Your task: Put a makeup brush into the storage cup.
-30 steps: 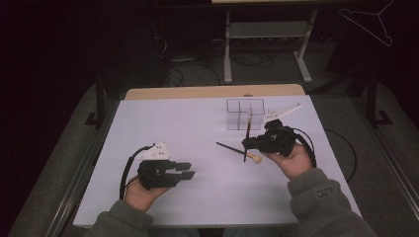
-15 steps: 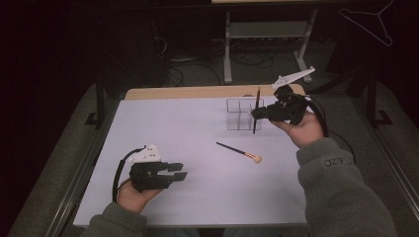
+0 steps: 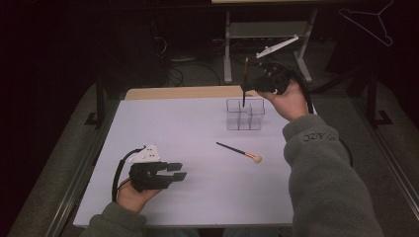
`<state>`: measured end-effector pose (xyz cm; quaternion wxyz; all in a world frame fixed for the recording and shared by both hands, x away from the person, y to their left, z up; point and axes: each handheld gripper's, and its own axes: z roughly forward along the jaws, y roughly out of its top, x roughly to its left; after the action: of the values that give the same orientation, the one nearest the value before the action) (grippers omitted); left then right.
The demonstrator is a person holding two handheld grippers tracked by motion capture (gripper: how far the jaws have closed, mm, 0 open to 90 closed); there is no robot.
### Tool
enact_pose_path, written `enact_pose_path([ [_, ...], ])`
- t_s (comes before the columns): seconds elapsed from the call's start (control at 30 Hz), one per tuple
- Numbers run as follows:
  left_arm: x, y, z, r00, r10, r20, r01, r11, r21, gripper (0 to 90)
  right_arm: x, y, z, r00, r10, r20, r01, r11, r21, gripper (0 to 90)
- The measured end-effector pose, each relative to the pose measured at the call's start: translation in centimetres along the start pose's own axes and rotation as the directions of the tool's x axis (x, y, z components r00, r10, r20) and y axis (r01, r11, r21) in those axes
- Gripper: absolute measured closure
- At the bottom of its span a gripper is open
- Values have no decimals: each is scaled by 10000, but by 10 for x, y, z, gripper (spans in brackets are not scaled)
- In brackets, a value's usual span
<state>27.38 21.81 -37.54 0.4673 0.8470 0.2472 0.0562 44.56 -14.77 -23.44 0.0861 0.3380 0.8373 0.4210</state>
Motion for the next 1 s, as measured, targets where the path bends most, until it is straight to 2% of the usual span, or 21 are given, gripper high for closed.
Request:
enact_pose_path([
  [0.03, 0, -1, 0, 10000, -29, -46, 29, 10000, 15, 600, -2, 5, 6, 9998, 43, 178, -43, 10000, -9, 826],
  [0.1, 0, -2, 0, 9999, -125, -32, 124, 9999, -70, 597, -4, 6, 9, 9997, 72, 247, -71, 10000, -29, 826],
  [0.13, 1, -2, 0, 9999, -131, -14, 131, 9999, -27, 590, -7, 8, 15, 9988, 173, 466, -173, 9999, -3, 826],
  [0.17, 0, -3, 0, 9997, -239, -34, 239, 9997, -110, 587, -7, 8, 15, 9988, 173, 466, -173, 9999, -3, 826],
  [0.2, 0, -3, 1, 9995, -322, -26, 321, 9993, -174, 586, -10, 7, 20, 9967, 268, 761, -269, 9996, -6, 826],
  [0.23, 0, -3, 0, 9997, -254, -37, 253, 9996, -92, 586, -10, 7, 20, 9967, 268, 761, -269, 9996, -6, 826],
  [0.27, 1, -3, 0, 9999, -126, -54, 126, 9999, -104, 583, -13, 7, 26, 9947, 388, 951, -388, 9992, -21, 826],
  [0.37, 0, -3, 1, 9997, -225, -7, 225, 9996, -174, 580, -15, 6, 31, 9932, 496, 1054, -493, 9988, -59, 826],
  [0.4, 0, -3, 1, 9999, -133, -15, 132, 9999, -102, 578, -17, 5, 38, 9918, 595, 1130, -597, 9982, -10, 826],
  [0.47, 0, -3, 0, 9999, -112, -35, 112, 9999, 21, 578, -18, 4, 45, 9909, 501, 1248, -520, 9986, 115, 825],
  [0.53, 1, -3, 0, 10000, -28, -66, 28, 10000, 38, 575, -18, 4, 48, 9899, 612, 1278, -639, 9978, 171, 825],
  [0.6, 3, -2, 0, 10000, 44, -38, -44, 10000, 85, 565, -19, 3, 55, 9892, 468, 1388, -515, 9982, 302, 825],
  [0.67, 2, -3, -1, 9999, -96, -50, 97, 10000, 17, 554, -18, 2, 63, 9865, 605, 1523, -670, 9970, 377, 825],
  [1.0, 2, -3, -1, 9998, -165, -75, 165, 9999, -13, 549, -21, -1, 74, 9836, 630, 1688, -722, 9962, 493, 824],
])
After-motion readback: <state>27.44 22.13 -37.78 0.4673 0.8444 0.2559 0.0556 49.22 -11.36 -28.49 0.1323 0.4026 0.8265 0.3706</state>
